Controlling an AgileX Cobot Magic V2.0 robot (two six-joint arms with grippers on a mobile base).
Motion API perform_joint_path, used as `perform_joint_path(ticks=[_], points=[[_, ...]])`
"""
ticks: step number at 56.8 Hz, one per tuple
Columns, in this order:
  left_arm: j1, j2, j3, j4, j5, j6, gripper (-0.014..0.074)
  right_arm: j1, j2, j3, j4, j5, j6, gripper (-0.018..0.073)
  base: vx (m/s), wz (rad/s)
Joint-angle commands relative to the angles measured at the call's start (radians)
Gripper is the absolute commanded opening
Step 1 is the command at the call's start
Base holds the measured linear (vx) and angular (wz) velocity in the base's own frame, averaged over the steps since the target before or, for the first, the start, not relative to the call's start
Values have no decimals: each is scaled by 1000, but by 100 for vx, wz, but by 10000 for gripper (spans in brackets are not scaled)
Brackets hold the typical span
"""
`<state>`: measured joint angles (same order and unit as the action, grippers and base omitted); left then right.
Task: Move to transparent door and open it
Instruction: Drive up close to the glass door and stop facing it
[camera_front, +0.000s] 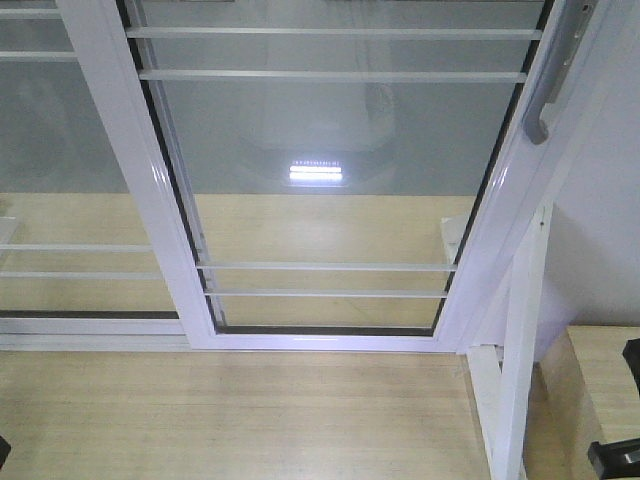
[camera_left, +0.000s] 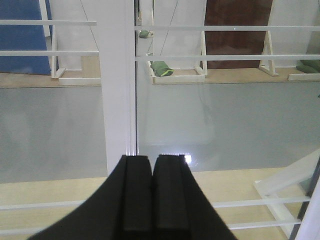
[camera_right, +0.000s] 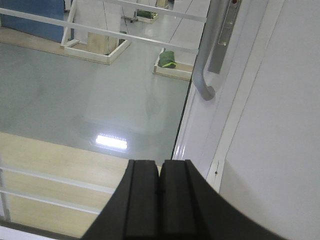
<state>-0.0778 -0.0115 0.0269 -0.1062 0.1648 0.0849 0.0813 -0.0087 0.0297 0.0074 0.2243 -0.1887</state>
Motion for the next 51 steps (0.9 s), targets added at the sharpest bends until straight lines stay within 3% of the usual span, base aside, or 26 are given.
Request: perform_joint_path(ticks=[1, 51], points=[[1, -13, -27, -5, -77, -7, -6, -6, -15, 3, -7, -80, -4, -4, 20, 2], [0, -12, -27, -5, -78, -7, -6, -5, -15, 3, -7, -80, -4, -4, 8, -1]])
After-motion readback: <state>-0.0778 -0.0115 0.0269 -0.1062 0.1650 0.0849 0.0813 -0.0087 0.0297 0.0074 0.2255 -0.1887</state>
